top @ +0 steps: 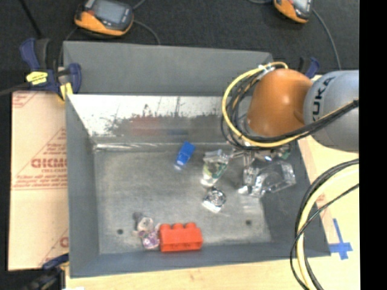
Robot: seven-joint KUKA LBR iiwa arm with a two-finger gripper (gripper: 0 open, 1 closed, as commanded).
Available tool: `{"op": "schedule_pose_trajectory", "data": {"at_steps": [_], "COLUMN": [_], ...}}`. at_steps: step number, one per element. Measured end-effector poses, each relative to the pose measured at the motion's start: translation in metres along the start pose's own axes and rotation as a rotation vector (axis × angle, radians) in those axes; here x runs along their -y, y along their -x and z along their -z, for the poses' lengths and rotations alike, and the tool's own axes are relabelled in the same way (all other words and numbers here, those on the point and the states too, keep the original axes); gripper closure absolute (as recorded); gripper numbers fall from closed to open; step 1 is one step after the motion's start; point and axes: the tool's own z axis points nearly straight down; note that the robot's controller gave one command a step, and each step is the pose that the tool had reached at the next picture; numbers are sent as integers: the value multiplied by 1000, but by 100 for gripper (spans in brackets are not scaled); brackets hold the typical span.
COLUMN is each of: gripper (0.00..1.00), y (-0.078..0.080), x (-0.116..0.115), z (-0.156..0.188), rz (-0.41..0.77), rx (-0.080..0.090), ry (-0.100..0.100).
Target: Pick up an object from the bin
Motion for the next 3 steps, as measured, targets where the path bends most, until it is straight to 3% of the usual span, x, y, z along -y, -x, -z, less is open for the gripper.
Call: {"op": "schedule_pose_trajectory", "data": {"at_steps": [1,2,3], "gripper": [100,100,100], "y": [-1,-10,-91], "x": [3,-3,-27], "z": [2,113,162], "rz": [-2,12,-11], "rx": [-1,-13,-19], "ry": [-7,-4,-1]}}
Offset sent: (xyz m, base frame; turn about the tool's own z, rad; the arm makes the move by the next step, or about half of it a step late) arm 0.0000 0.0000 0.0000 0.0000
